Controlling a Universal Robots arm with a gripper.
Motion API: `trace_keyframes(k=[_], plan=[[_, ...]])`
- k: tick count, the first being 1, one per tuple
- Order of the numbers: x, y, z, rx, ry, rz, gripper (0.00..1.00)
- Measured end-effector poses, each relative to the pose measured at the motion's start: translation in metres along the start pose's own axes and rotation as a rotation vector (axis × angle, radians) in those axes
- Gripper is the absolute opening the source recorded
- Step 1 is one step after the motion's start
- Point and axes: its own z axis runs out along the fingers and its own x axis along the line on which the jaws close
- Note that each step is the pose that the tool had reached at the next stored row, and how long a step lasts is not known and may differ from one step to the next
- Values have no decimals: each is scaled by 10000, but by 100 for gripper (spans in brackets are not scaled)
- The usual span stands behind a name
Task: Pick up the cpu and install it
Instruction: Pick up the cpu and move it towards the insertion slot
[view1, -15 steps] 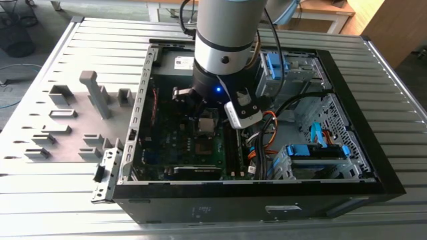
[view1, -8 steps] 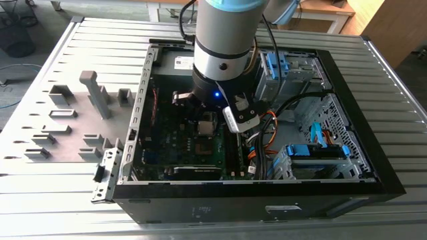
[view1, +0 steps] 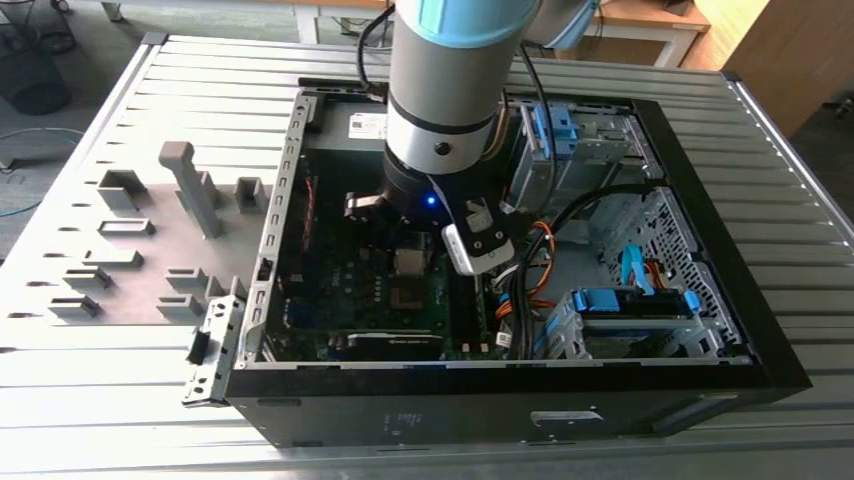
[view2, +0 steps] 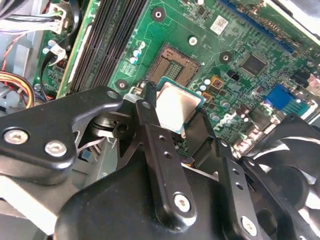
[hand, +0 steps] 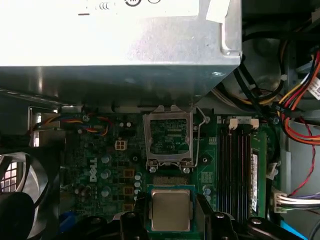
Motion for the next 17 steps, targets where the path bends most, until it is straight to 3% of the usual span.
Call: trace_keyframes(k=[7,17], plan=[[44,-2,58,-2,-35,-2,47],[45,-8,206,-1,-39,-3,47]])
